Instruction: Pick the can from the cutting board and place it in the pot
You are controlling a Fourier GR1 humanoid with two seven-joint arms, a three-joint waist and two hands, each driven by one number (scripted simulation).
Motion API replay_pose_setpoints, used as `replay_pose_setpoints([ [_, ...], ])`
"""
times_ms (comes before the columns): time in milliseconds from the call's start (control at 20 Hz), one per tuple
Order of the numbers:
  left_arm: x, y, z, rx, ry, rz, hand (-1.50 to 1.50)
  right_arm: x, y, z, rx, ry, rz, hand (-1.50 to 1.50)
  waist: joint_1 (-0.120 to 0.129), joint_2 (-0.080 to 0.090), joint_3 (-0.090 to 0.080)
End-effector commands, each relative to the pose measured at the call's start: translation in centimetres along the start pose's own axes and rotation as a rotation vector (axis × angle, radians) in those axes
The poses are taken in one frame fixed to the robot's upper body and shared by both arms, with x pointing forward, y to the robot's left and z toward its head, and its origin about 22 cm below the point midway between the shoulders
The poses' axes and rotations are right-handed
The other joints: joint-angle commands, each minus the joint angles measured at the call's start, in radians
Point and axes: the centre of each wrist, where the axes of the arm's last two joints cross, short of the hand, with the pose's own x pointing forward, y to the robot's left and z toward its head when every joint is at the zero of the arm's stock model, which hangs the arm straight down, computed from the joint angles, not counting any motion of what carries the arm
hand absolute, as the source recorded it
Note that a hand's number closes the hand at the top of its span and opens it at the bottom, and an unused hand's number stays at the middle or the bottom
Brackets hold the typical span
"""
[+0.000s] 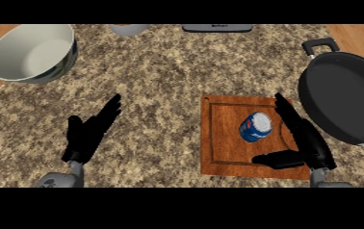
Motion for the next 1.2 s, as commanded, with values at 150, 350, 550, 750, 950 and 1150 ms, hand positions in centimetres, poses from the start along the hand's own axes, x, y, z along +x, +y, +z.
replay_pose_setpoints([
  [150, 0.7, -1.0, 0.3, 0.01, -0.001, 0.006, 0.0, -1.8, 0.7, -1.2, 0.003, 0.01, -0.125, -1.5, 0.0, 0.0, 0.0],
  [350, -0.6, 0.3, 0.0, -0.015, -0.005, 0.01, 0.0, -4.8, 2.2, -2.7, 0.043, 0.033, -0.173, -1.5, 0.002, 0.001, 0.0],
  [550, -0.8, 1.0, -0.5, 0.012, -0.005, 0.012, 0.0, -5.4, 3.1, -2.2, 0.088, -0.043, 0.049, 1.5, 0.003, 0.002, 0.0],
  [750, 0.2, -0.7, 1.1, -0.005, 0.003, 0.009, 0.0, -6.7, 2.5, -2.2, 0.075, -0.039, -0.081, 1.5, 0.001, -0.001, 0.0],
  [950, 1.1, -1.2, 0.1, -0.014, -0.021, -0.002, 0.0, -7.1, 7.3, -3.3, 0.048, -0.089, -0.136, 1.5, 0.004, 0.0, 0.0],
  [1150, -0.1, -1.4, 0.5, -0.002, -0.008, 0.017, 0.0, -8.8, 5.4, -3.1, 0.029, -0.154, -0.114, 1.5, 0.003, 0.0, 0.0],
])
